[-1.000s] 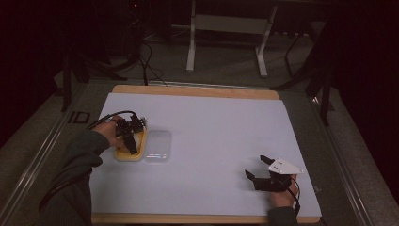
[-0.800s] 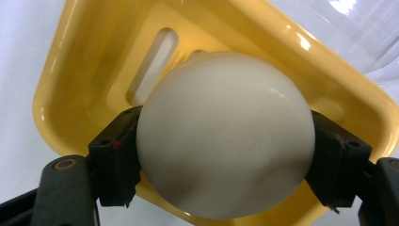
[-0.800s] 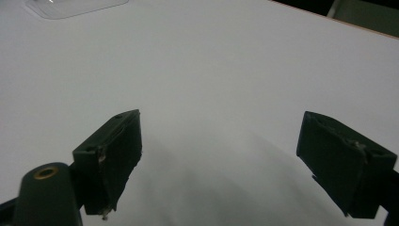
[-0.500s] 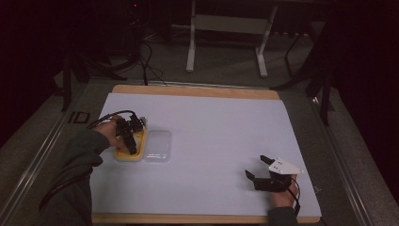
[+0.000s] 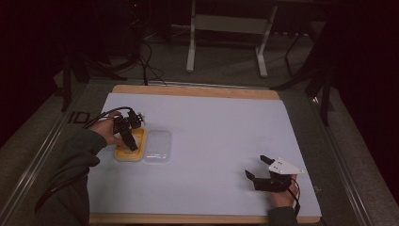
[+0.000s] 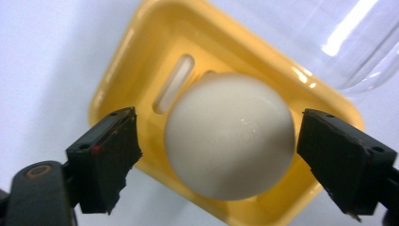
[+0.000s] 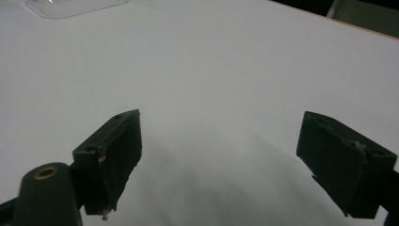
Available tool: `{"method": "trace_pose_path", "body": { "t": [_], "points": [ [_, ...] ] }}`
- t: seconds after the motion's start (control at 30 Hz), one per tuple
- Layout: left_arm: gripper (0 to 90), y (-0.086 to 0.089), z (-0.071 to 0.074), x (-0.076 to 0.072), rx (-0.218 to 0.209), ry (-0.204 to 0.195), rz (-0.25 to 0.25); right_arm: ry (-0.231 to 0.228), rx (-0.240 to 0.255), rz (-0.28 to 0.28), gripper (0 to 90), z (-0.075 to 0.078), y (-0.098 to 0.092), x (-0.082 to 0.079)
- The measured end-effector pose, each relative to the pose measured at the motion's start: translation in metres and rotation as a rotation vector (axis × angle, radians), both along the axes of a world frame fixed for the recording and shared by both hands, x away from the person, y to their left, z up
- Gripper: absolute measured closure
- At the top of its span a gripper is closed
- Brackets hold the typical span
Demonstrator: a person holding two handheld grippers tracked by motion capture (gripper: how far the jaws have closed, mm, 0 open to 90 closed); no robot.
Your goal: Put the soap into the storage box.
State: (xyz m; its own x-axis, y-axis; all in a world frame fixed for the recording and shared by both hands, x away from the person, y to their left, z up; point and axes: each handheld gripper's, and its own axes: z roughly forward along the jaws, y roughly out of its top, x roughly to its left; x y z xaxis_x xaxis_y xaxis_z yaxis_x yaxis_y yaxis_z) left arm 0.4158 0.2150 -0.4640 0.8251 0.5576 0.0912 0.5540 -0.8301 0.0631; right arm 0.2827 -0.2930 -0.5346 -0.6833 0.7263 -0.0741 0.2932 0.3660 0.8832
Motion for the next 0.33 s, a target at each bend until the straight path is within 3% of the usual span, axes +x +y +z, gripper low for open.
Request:
{"method": "trace_pose_path", "body": {
  "t": [0.13, 0.33],
  "points": [
    [18.1, -0.002, 0.012, -0.003, 0.005, -0.024, -0.027, 0.000, 0.001, -0.001, 14.5, 0.000, 0.000, 0.000],
    [29.4, -0.010, 0.029, -0.013, -0.041, -0.069, -0.076, 0.005, 0.000, 0.002, 14.5, 0.000, 0.000, 0.001]
  ]
}}
